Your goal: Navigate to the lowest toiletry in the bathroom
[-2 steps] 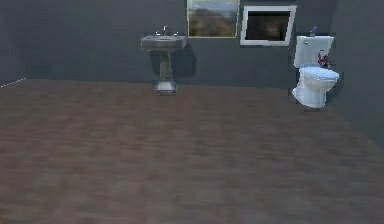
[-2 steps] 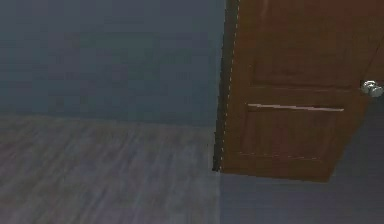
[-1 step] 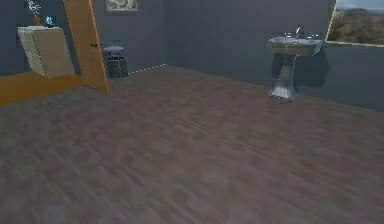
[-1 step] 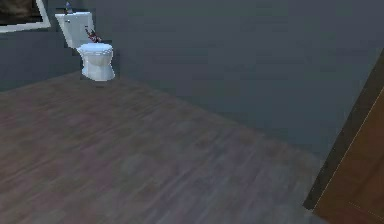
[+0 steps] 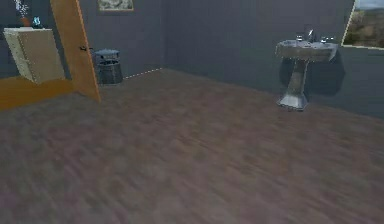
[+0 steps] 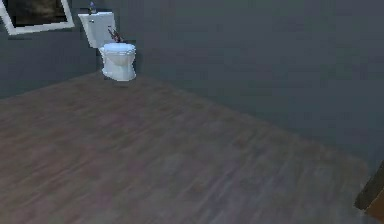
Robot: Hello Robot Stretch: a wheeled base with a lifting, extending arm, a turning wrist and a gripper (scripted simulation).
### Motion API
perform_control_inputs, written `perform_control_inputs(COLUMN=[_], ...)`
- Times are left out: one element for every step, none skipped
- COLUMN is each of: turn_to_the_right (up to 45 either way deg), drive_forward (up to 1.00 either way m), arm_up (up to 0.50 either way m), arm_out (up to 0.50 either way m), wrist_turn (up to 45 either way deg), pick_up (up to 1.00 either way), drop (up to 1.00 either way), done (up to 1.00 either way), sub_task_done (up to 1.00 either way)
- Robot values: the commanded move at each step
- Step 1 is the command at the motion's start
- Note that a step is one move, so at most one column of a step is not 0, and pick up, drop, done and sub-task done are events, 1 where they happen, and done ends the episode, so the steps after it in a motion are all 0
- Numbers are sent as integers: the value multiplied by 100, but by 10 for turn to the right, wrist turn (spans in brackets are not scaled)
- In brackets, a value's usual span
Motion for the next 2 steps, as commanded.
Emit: perform_control_inputs(turn_to_the_right=[-420, 0], drive_forward=[0, 100], arm_up=[0, 0], arm_out=[0, 0], wrist_turn=[0, 0], pick_up=[0, 0], drop=[0, 0], done=[0, 0], sub_task_done=[0, 0])
